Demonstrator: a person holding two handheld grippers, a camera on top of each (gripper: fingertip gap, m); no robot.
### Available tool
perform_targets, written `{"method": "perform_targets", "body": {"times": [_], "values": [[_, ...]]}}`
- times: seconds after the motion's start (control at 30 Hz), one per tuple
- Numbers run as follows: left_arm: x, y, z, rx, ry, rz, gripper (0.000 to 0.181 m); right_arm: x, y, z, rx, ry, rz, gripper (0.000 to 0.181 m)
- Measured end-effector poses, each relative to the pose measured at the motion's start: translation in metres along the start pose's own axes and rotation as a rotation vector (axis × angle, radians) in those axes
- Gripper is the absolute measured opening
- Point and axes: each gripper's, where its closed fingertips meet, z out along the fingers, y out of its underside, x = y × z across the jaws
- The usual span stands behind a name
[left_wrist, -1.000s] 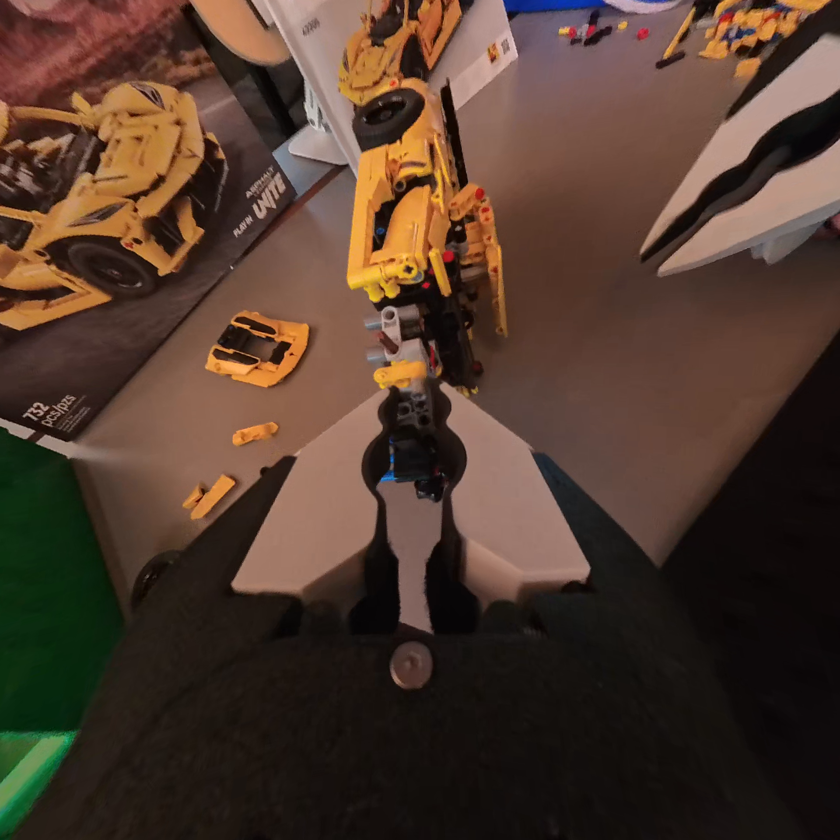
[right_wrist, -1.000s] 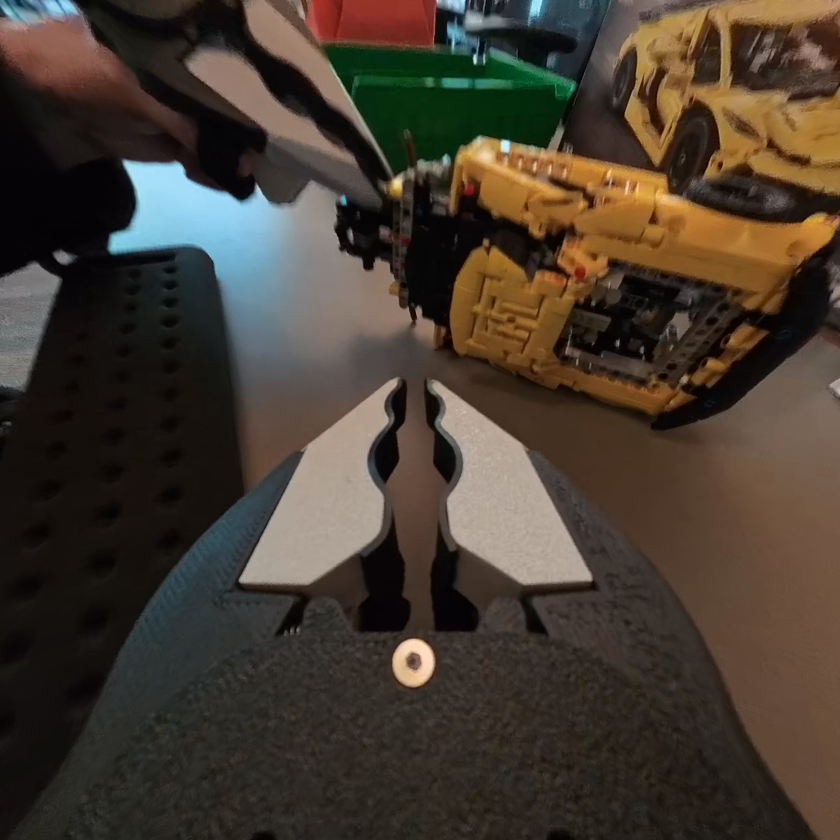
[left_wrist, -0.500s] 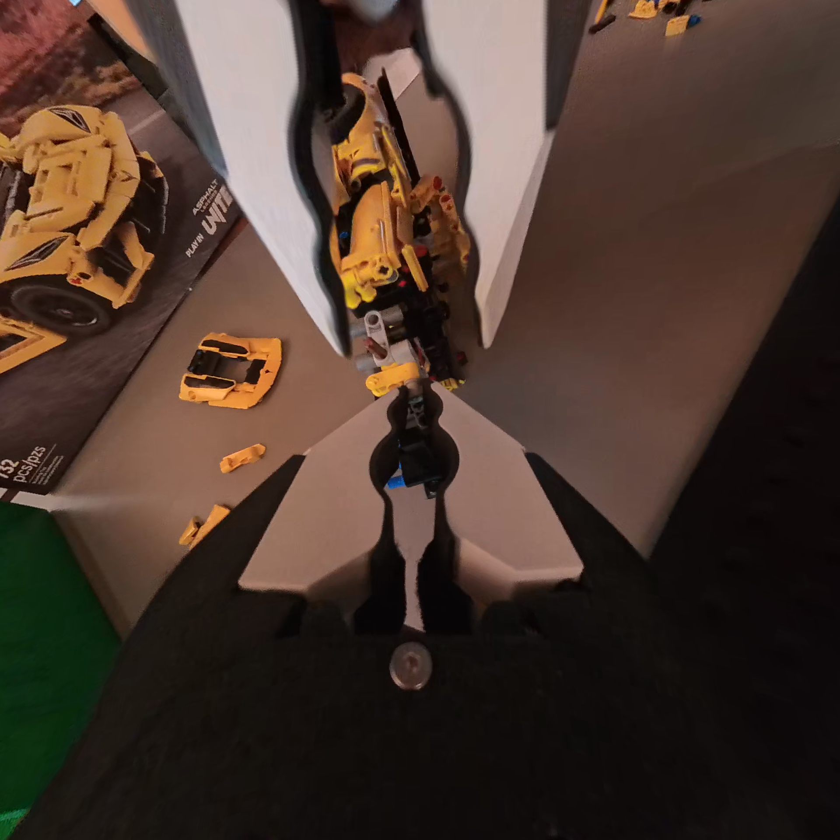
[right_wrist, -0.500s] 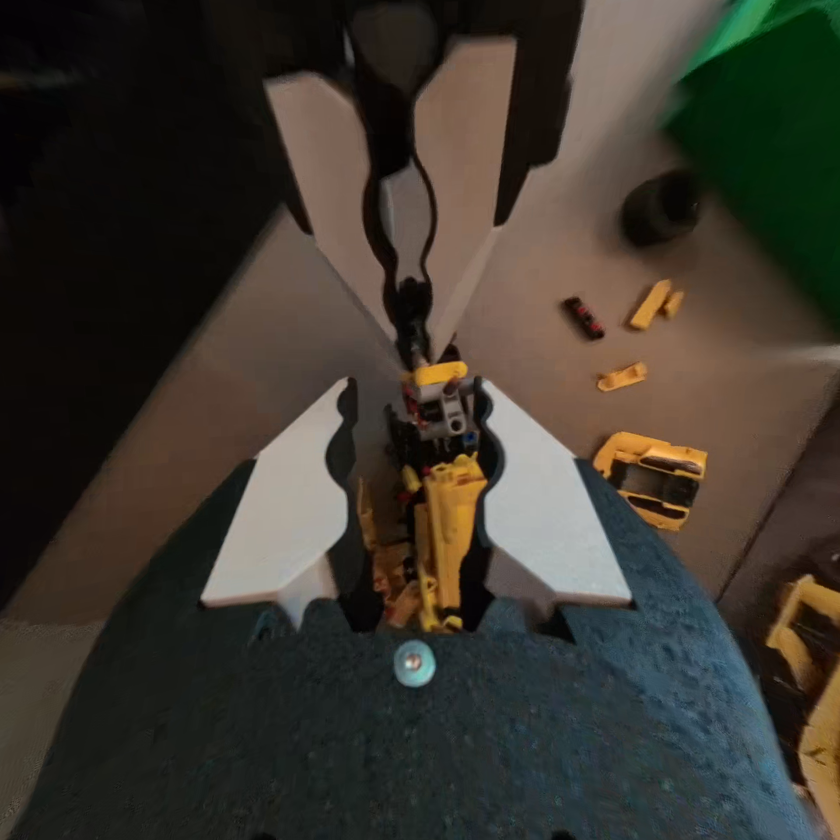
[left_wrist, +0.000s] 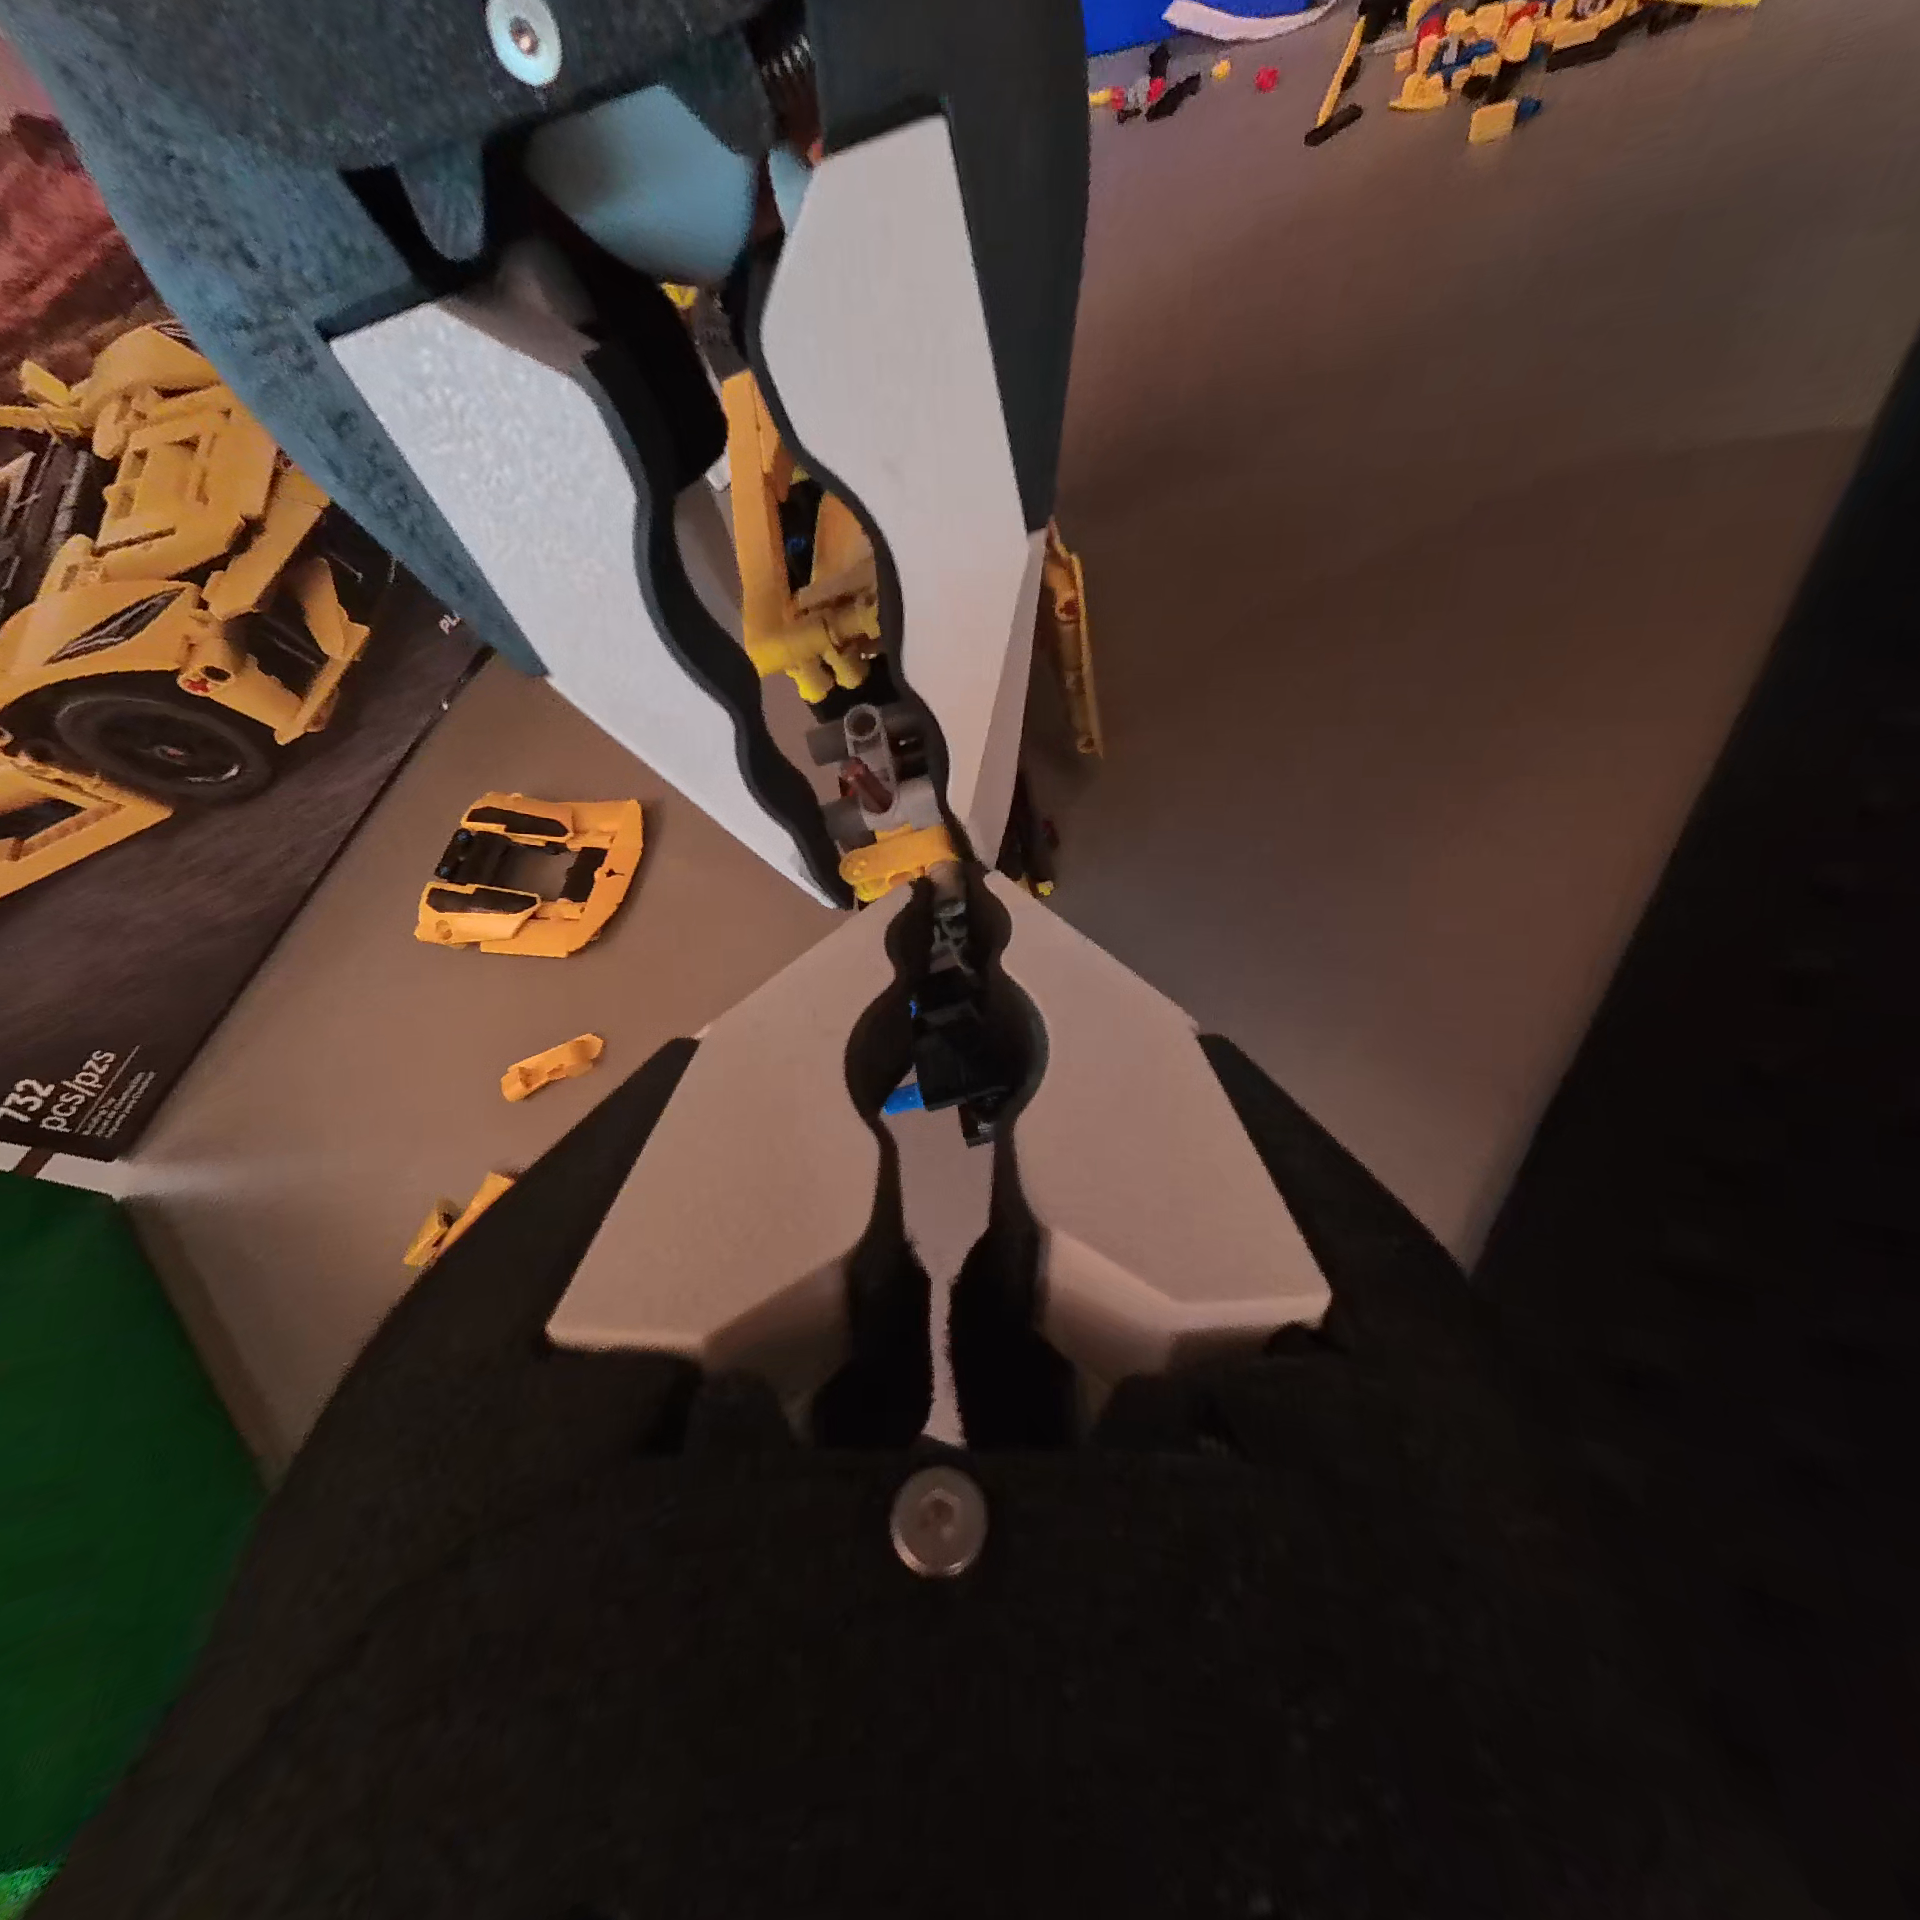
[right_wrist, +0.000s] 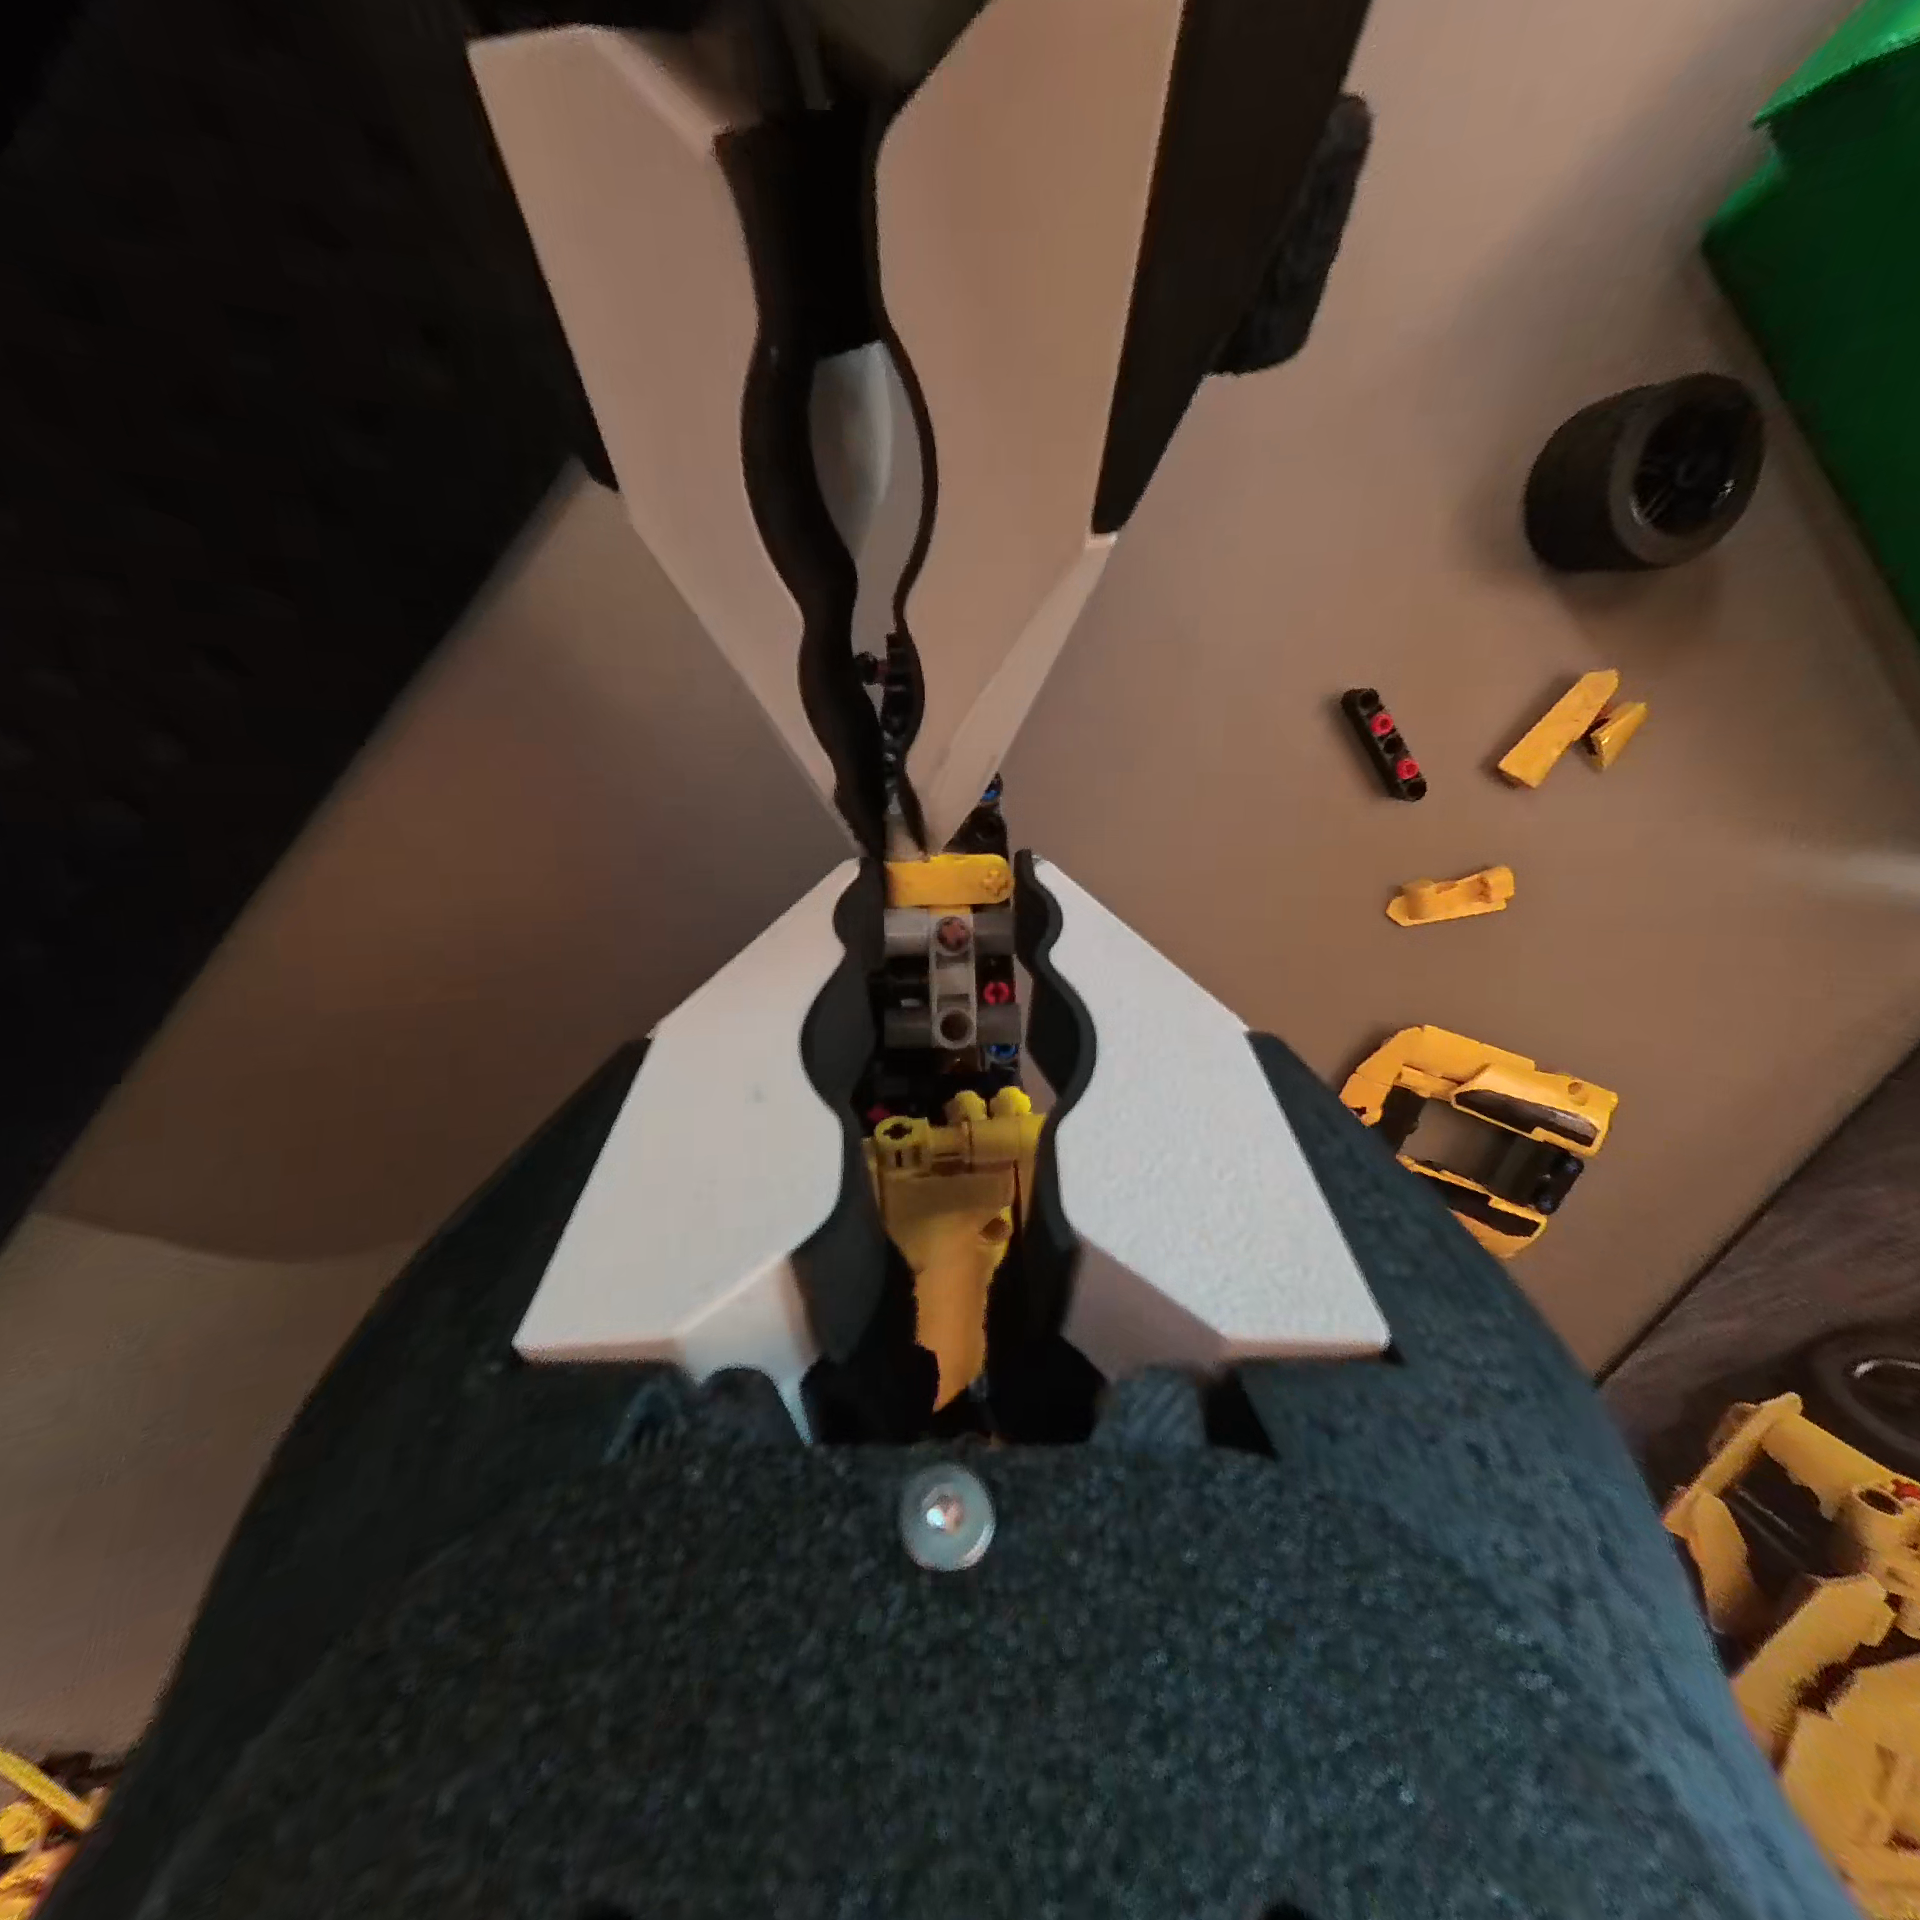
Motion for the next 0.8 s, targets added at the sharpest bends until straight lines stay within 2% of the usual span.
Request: {"method": "perform_targets", "body": {"times": [0.8], "values": [[0.0049, 0.0016, -0.0087, 0.006, -0.06, 0.046, 0.005, -0.0048, -0.0056, 0.0009, 0.008, -0.019, 0.02, 0.025]]}}
